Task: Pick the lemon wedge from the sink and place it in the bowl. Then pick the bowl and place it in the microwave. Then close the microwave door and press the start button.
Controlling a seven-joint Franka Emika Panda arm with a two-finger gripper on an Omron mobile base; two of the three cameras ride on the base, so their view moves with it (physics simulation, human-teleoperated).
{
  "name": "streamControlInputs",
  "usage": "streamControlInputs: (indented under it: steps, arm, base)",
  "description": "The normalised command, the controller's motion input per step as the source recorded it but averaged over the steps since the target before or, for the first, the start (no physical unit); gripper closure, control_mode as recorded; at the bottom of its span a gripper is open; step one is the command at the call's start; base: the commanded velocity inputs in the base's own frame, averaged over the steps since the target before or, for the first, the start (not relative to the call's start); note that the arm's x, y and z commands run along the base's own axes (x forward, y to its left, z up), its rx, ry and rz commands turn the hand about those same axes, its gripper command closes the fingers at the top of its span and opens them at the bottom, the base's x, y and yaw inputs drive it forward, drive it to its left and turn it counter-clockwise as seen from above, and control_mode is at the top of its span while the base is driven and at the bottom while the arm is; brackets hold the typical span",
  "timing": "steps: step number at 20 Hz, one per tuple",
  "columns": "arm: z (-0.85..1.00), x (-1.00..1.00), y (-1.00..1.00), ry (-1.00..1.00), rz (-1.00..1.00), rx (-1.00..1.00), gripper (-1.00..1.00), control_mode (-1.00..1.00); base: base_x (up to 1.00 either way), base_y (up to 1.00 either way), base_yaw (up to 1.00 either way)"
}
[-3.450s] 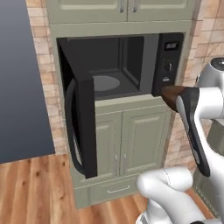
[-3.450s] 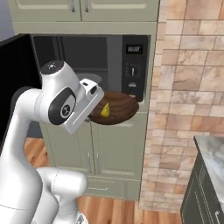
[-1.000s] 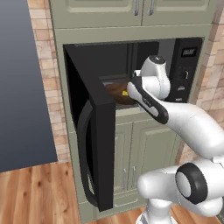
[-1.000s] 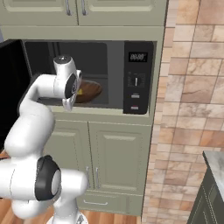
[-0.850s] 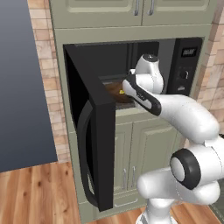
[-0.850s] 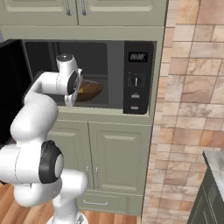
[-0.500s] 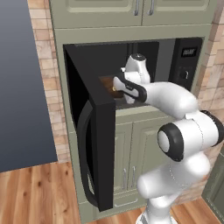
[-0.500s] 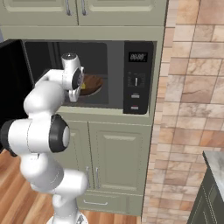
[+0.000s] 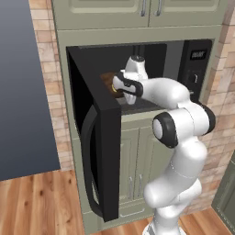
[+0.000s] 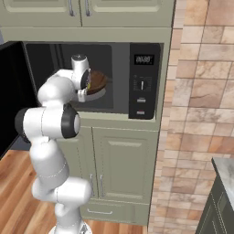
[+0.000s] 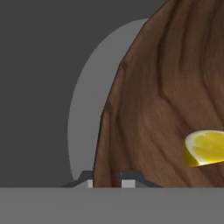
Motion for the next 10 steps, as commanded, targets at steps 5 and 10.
streamControlInputs:
  steps: [5,10]
  arm:
    - [-0.24,-0.03,0.01,0.00,0.08,0.00,-1.00,-1.00]
    - [-0.10,-0.16,0.00,0.00,0.07,0.00,-1.00,-1.00]
  base:
    - [0.00,0.00,0.00]
    - [0.00,0.00,0.00]
